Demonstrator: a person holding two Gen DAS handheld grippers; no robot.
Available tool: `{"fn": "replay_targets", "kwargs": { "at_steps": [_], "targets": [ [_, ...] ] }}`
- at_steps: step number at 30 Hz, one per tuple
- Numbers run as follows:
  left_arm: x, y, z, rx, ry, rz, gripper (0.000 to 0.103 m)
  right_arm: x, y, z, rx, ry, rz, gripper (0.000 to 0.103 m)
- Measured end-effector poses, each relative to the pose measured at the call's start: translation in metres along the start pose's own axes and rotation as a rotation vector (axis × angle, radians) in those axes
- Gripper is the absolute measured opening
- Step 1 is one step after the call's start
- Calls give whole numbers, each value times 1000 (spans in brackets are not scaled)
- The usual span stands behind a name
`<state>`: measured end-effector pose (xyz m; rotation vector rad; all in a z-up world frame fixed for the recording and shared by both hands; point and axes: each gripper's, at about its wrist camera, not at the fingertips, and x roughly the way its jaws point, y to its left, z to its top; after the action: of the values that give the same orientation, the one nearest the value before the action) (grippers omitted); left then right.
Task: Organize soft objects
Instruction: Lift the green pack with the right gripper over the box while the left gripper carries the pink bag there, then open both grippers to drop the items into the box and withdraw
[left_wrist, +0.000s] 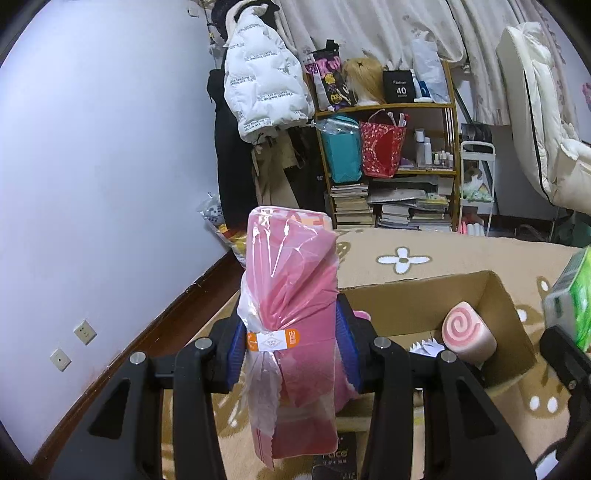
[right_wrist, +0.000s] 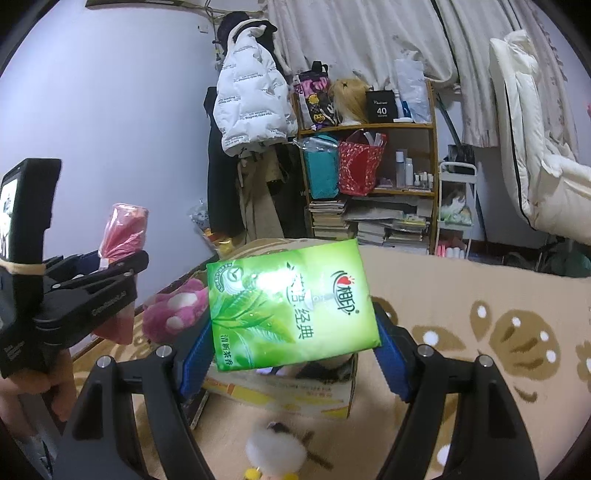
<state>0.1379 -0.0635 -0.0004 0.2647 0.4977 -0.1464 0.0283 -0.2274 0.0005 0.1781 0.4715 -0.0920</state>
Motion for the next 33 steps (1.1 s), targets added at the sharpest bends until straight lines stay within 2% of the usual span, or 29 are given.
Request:
{"fn": "replay_targets", "kwargs": {
  "at_steps": [5,11,15,19,21,22,23,27,28,33],
  "targets": [
    [19,-13,5,21,15,-14,42,9,3,4,-22,-27,2,81],
    [25,-23,8,15,17,-68,42,36,4,4,-49,-4,5,81],
    [29,-19,5,-75,36,-134,43,46,3,1,-39,7,3,81],
    [40,-21,-2,-89,71,-138,44,52,0,-3,-35,17,-9,82],
    [39,-22,-5,-74,47,-120,56,55,-2,-6,-26,28,-16,82],
    [37,-21,-5,-68,33,-102,69,57,-4,-7,-15,38,-16,83],
    [35,-20,-3,-66,17,-83,78,58,-7,-8,0,45,-14,86],
    [29,-14,0,-73,4,-90,87,55,-13,-9,33,40,-23,100],
    [27,-12,1,-71,1,-84,92,53,-14,-8,40,38,-26,103],
    [18,-5,1,-47,-2,-51,98,45,-17,-7,57,29,-37,103]
  ]
}}
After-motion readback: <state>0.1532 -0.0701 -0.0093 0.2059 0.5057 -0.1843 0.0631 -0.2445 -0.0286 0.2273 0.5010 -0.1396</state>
